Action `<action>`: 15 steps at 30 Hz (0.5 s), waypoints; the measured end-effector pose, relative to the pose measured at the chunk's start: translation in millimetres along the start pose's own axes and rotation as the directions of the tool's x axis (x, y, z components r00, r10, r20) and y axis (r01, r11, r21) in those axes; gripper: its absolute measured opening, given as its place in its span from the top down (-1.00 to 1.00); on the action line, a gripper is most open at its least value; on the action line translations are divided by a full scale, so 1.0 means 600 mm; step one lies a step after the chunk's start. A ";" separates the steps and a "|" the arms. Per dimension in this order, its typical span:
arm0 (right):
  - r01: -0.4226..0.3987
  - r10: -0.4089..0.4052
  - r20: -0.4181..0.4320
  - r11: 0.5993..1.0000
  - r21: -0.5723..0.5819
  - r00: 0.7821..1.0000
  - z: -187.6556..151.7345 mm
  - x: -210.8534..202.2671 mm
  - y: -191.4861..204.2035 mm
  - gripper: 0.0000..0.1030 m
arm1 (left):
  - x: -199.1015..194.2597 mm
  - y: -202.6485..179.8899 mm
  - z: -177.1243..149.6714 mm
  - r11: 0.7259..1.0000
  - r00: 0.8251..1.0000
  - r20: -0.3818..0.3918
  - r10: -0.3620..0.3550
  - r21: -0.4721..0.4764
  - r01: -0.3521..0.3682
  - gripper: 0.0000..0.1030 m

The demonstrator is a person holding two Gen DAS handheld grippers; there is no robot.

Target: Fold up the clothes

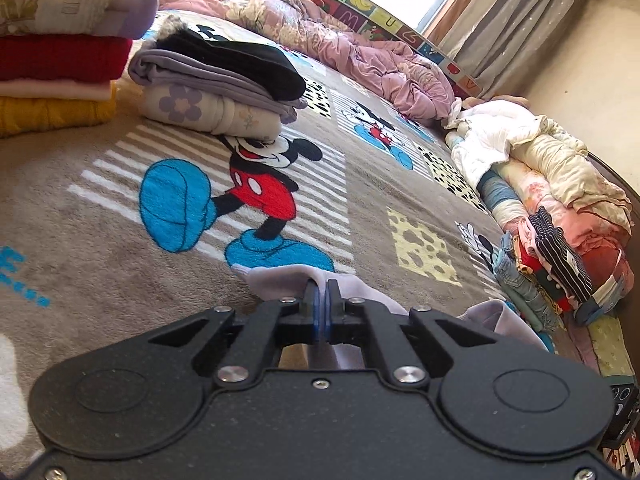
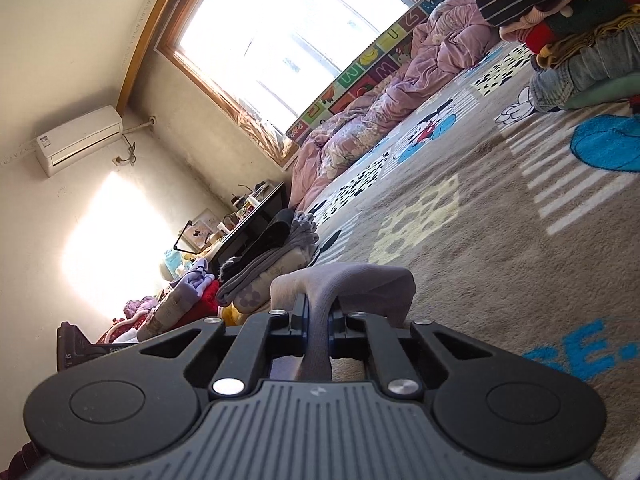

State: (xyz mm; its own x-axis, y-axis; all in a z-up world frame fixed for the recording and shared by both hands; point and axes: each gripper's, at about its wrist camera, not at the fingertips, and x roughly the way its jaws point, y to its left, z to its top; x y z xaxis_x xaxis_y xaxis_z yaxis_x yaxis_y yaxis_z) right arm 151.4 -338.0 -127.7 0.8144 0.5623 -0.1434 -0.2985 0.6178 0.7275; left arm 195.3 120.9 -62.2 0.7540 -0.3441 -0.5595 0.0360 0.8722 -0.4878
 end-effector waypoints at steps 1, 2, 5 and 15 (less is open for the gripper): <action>0.005 -0.005 0.008 1.000 0.001 1.000 0.001 -0.005 -0.001 0.79 | -0.007 0.005 -0.001 1.000 1.000 0.009 0.005 -0.006 -0.005 1.00; 0.010 -0.010 0.016 1.000 0.003 1.000 0.001 -0.010 -0.002 0.79 | -0.015 0.010 -0.002 1.000 1.000 0.017 0.012 -0.013 -0.011 1.00; 0.028 -0.028 0.047 1.000 0.014 0.999 0.004 -0.025 -0.009 0.80 | -0.035 0.026 -0.009 0.999 0.999 0.044 0.032 -0.036 -0.030 1.00; 0.106 -0.112 0.116 0.993 0.054 0.987 0.004 -0.071 -0.032 0.80 | -0.095 0.090 -0.045 0.987 0.989 0.096 0.113 -0.128 -0.101 1.00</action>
State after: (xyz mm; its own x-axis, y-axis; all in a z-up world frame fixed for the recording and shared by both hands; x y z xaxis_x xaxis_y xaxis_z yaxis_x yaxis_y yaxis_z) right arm 123.7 -375.1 -133.8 0.8949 0.4219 -0.1452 -0.1828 0.6437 0.7431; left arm 136.6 178.0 -74.8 0.8127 -0.2081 -0.5443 -0.1244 0.8507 -0.5108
